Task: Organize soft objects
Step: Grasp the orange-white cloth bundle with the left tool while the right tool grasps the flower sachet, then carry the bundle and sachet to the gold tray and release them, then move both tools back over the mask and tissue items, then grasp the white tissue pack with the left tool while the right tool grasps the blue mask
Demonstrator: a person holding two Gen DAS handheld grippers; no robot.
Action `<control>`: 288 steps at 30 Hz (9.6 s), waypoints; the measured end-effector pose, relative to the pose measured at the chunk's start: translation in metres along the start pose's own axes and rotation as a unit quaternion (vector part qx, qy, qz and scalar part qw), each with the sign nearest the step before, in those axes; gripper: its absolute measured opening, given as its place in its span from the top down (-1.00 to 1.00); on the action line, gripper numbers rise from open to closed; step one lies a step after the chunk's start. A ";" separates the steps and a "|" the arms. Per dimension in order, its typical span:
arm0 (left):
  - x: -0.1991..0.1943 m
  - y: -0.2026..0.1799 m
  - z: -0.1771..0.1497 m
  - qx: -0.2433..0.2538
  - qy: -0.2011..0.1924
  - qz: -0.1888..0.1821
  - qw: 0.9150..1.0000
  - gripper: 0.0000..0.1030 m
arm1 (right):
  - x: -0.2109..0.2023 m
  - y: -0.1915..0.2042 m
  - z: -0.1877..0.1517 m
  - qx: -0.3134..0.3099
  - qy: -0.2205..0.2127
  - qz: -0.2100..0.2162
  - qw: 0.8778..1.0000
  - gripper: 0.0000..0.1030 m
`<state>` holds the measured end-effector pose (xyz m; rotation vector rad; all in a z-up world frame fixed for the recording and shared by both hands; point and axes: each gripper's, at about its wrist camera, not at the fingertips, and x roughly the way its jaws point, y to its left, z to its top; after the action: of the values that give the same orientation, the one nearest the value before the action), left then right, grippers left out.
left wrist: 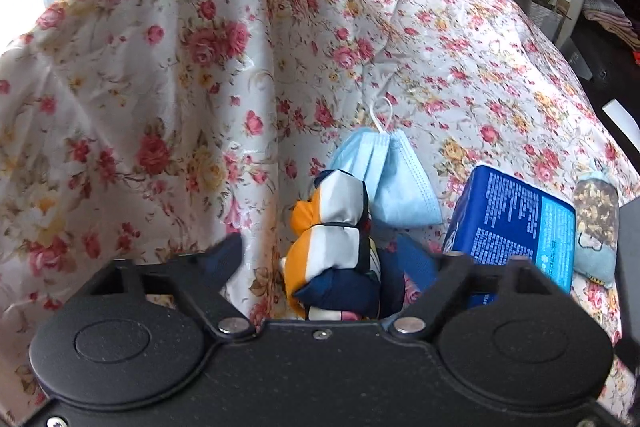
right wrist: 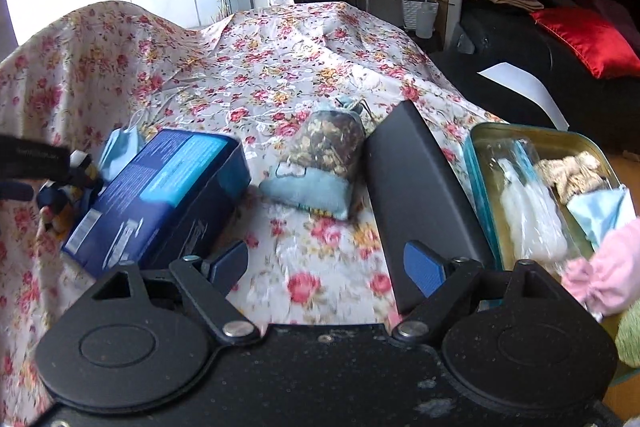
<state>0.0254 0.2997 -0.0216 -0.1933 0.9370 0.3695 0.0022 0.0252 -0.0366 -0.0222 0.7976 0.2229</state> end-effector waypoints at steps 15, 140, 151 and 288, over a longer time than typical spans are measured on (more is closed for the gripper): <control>0.016 0.000 -0.013 0.016 0.021 -0.021 0.999 0.09 | 0.059 0.014 0.031 -0.008 0.021 -0.024 0.999 -0.58; -0.085 -0.375 -0.004 0.210 0.014 -0.279 0.937 0.21 | -0.101 -0.195 -0.021 0.146 0.050 -0.090 0.984 0.07; -0.066 -0.393 -0.004 0.205 0.002 -0.257 0.944 -0.69 | -0.075 -0.191 -0.018 0.133 0.037 -0.119 0.983 -0.56; 0.054 0.024 0.012 -0.017 0.196 -0.081 0.977 -0.15 | 0.093 0.181 0.133 -0.069 0.121 0.074 0.987 -0.64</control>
<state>0.0539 0.3377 -0.0585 -0.3812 1.2942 0.1986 0.1219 0.2331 0.0019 -0.1232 1.0257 0.4225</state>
